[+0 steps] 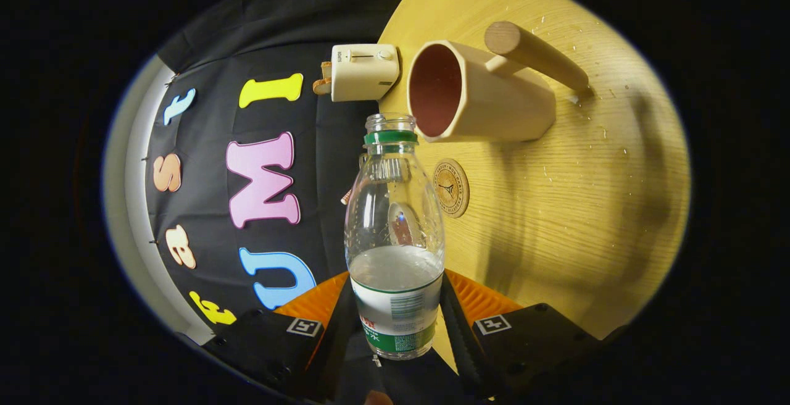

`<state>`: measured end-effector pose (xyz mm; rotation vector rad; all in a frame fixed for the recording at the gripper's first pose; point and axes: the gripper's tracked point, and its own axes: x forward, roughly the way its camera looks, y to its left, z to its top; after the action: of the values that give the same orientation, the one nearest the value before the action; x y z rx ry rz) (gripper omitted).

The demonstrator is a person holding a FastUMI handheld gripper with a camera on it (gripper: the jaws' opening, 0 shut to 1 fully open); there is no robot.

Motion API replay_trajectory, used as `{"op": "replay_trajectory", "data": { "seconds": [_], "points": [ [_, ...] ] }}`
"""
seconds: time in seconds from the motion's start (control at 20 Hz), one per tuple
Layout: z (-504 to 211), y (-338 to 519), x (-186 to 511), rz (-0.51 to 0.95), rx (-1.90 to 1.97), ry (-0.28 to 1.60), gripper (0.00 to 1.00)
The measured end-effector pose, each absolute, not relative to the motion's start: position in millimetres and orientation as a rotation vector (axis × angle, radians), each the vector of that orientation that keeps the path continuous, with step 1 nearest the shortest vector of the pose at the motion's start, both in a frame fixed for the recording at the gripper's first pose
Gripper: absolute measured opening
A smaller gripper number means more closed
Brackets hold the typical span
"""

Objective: Take the bottle from table, then pour the juice into the cup, finally place the bottle on the coaster

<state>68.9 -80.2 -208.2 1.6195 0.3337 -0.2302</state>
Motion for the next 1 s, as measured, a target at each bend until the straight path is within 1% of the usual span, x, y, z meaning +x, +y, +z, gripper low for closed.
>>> {"op": "replay_trajectory", "data": {
  "seconds": [1.0],
  "points": [
    [-199.1, -92.2, 76.4, -0.242, 1.769, 0.315, 0.75]
  ]
}}
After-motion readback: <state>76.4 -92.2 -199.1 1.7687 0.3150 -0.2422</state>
